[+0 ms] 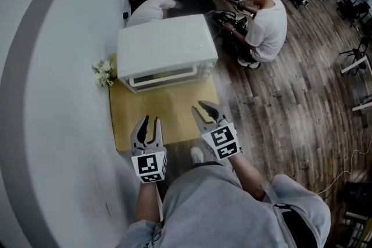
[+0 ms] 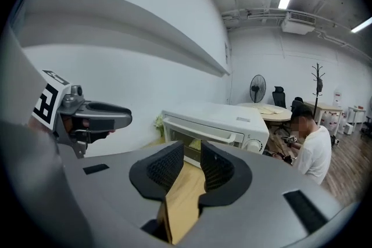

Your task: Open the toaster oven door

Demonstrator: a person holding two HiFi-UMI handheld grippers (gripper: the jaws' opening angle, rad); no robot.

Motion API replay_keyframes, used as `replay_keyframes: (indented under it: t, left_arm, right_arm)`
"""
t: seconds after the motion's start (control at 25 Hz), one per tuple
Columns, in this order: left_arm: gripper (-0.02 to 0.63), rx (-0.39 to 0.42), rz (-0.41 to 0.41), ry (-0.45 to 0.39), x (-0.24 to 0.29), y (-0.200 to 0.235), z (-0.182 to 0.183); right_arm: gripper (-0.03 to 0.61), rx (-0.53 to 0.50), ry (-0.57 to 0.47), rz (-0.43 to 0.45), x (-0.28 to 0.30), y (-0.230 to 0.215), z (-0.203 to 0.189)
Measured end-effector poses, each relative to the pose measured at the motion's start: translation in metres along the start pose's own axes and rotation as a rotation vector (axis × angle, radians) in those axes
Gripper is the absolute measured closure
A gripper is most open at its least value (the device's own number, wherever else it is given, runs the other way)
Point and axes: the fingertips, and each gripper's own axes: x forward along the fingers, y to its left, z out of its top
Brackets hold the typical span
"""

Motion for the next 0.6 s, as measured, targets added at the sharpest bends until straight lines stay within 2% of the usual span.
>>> replay_keyframes:
  t: [0.28,0.6]
  left_arm:
    - [0.505,0.171,-0.067,0.12,0.065,0.016,0.0]
    - [0.505,0.415,-0.133,0.274,0.111,0.028,-0.009]
  right_arm:
    - [0.514,-0.119,0.158,0.069,0.054,-0.026,-0.004]
    - [0.514,-0.328,0.201,0.155,0.091,-0.034,0.013]
